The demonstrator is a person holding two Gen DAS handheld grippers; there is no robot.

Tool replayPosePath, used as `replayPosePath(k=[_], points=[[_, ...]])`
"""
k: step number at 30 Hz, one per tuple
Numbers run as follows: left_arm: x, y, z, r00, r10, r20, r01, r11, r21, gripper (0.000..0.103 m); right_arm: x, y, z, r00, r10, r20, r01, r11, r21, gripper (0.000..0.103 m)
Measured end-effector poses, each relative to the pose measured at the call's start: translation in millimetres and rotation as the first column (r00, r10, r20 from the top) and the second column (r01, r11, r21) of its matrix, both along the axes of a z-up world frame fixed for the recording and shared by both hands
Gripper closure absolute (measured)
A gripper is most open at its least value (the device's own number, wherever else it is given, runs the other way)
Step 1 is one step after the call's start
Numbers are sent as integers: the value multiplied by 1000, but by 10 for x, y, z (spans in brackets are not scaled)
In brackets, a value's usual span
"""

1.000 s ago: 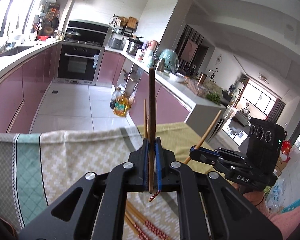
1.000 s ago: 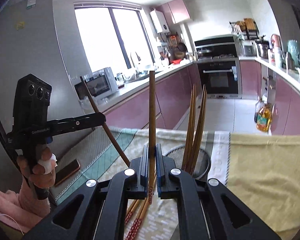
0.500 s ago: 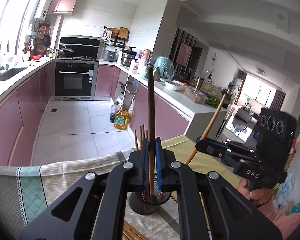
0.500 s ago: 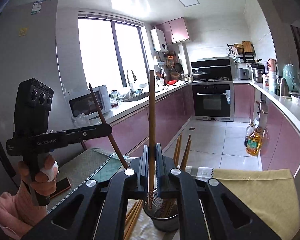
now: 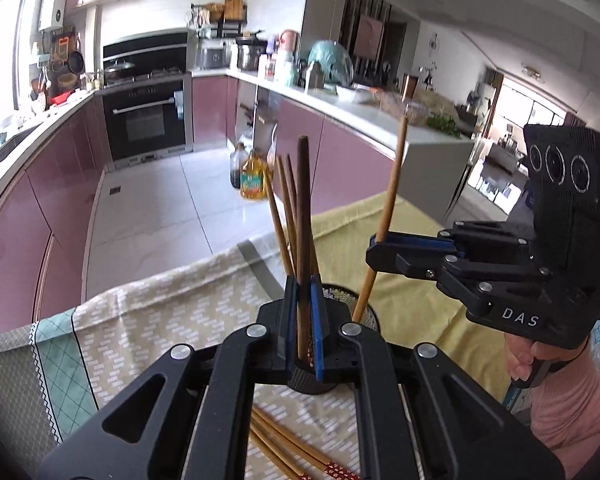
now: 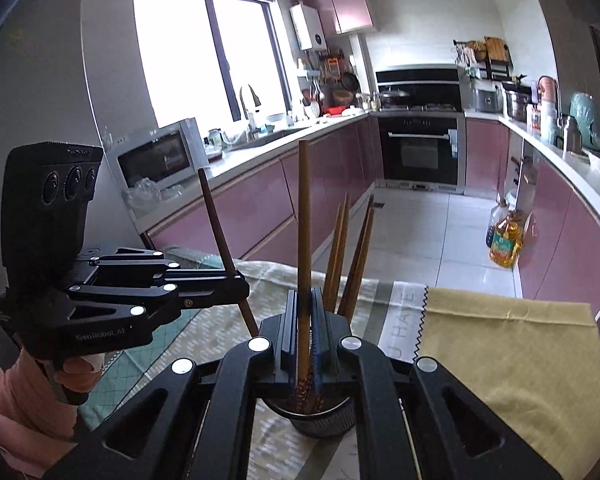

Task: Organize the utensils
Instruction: 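Open the left gripper to drop its chopstick while the right gripper releases too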

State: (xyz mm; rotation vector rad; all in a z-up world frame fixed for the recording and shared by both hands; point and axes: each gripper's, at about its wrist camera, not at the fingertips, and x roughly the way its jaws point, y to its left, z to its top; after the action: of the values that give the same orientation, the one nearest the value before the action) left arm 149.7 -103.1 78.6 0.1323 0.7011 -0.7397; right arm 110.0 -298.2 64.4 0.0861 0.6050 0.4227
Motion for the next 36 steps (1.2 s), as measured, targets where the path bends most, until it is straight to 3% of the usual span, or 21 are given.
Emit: replayPosePath(k=[11,20,29,36], points=[[248,-98,-246,998,37,-41,-36,999,27,93,168,46,-198,997,-35,-73,35,999,-2,95],[178,6,-329,997,61,-48,-62,998,-23,92,80,77,-234,998,-35,-61,36,999,1,94],[-208,444,-279,991,128,36,-124,988,-92,68,-397,269,-127,998,58,36,-57,998,-25,74],[-421,810,-542,980,200,-13,-200,975,-94,63,-626,452,-281,992,127,10,-127,991,-35,71]])
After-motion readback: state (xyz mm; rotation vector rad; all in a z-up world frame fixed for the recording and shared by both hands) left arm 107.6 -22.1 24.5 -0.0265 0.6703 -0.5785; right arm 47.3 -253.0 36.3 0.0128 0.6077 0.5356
